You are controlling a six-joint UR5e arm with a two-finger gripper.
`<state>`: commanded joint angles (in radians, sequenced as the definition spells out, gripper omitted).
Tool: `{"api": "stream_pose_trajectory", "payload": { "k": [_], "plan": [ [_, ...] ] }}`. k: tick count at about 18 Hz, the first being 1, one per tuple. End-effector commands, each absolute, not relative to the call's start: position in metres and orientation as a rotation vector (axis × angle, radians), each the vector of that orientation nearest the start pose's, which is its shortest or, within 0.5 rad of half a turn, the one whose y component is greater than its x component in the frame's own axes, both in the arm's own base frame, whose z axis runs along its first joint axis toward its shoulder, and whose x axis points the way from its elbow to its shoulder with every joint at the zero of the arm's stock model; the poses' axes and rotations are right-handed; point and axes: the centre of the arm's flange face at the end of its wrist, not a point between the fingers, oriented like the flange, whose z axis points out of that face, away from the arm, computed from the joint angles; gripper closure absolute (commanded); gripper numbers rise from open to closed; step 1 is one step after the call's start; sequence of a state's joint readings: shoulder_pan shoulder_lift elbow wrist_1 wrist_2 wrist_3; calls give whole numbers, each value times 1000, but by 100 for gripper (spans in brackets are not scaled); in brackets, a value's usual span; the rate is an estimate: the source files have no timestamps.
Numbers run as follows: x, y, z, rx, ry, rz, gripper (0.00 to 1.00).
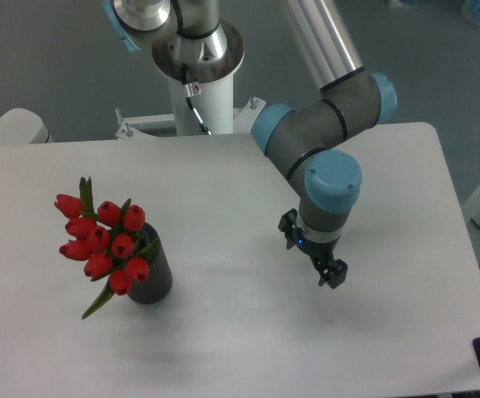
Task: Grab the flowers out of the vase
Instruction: 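Move the open gripper toward the red tulip stems above the vase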
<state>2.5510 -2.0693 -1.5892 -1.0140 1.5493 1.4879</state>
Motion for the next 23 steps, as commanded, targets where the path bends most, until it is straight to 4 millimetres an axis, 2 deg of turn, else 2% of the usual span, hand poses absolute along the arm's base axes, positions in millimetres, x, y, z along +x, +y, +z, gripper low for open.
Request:
{"api": "stream_pose_trajectory", "payload": {
  "k": [8,10,12,16,18,23],
  "plan": [
    [-458,470,243,-3008,774,47,0],
    [-456,469,256,-2991,770,80,0],
    [-452,468,284,-2918,737,90,0],
    [-431,470,327,-2738,555,35,0],
    [-414,477,326,-2677,521,-32,0],
    [-368,468,342,-2507,491,-146,0]
  ]
}}
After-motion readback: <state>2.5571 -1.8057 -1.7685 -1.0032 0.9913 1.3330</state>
